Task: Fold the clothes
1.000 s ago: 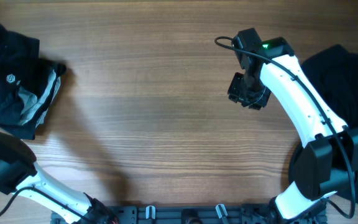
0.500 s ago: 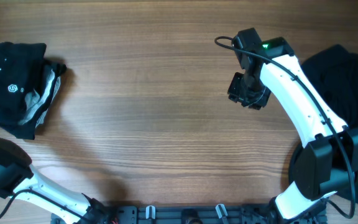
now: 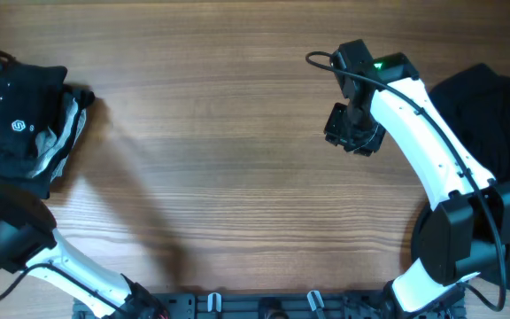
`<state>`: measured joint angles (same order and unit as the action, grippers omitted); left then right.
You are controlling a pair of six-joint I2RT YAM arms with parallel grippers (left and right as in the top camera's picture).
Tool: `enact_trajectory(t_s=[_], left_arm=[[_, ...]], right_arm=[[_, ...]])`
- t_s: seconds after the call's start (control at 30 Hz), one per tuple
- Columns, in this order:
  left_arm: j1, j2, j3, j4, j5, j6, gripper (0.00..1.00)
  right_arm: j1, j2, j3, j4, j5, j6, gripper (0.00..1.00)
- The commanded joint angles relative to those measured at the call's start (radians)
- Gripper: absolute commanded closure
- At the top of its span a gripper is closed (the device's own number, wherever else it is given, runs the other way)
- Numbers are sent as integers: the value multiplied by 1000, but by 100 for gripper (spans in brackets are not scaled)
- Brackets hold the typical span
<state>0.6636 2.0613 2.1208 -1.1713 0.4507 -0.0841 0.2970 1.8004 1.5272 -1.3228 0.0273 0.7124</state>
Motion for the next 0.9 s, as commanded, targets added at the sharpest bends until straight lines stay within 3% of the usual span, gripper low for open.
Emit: enact_trajectory(t_s=[0.0,0.2,0.33,0.4,0.53,0.6,0.67,0.73,0.87], left_arm=[[68,64,-160,95,21,5,16],[177,88,-357,282,24,5,8],[186,88,-362,289,39,4,9],[180,88,-362,289,114,0,9],[96,87,-362,281,152,16,0],[-11,87,-362,278,149,57,0],[-126,87,-362,278,64,84,0],[-254,85,-361,278,-169,95,0],[-397,67,-360,283,-419,46,0]], right_arm=[[-7,-11,3,-8,16,-18,57],[-7,-11,3,-19,17,-33,57],[-7,-11,3,-18,17,-33,57],[-7,-11,3,-10,17,-33,56],[-7,-11,3,58,-29,-74,53],[-7,-11,3,143,-68,-88,41],[-9,-11,3,209,-94,-88,33],[-18,-11,3,254,-124,-88,28],[-37,-11,2,248,-134,-110,27]])
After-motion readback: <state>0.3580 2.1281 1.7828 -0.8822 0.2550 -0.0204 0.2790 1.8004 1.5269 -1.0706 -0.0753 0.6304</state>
